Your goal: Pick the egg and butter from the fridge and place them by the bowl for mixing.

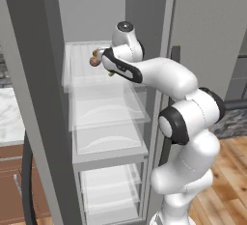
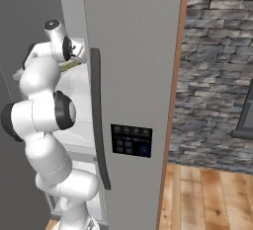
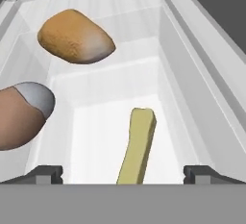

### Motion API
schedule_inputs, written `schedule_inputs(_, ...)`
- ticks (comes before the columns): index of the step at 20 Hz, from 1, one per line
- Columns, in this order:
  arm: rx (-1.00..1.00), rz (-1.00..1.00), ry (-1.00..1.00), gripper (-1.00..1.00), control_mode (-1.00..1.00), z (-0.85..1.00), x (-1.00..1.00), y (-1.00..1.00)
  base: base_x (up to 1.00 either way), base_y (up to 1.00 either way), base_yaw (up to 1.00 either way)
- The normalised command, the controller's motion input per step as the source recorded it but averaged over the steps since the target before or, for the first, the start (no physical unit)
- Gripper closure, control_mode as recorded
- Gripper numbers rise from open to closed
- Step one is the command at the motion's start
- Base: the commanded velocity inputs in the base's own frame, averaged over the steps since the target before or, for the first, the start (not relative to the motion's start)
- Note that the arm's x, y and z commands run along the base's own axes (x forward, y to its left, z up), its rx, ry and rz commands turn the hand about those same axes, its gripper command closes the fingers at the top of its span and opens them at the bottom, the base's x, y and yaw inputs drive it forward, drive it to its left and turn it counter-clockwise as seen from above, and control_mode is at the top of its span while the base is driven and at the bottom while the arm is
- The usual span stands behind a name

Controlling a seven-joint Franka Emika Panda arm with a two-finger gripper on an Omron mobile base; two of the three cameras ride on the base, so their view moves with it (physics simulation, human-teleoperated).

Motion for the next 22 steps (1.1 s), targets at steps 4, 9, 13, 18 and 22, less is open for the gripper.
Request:
schedule_inputs(4,0.00,0.00,0.00,-1.00,-1.00,-0.06,0.32,0.14,0.00,0.00,0.00)
schedule_inputs(9,0.00,0.00,0.00,-1.00,-1.00,-0.14,0.10,0.09,0.00,0.00,0.00)
schedule_inputs(13,0.00,0.00,0.00,-1.00,-1.00,-0.19,-0.09,0.04,0.00,0.00,0.00)
schedule_inputs(18,-0.01,0.00,0.00,-1.00,-1.00,-0.13,-0.23,0.00,0.00,0.00,0.00)
schedule_inputs(22,0.00,0.00,0.00,-1.00,-1.00,-0.12,-0.18,0.00,0.00,0.00,0.00)
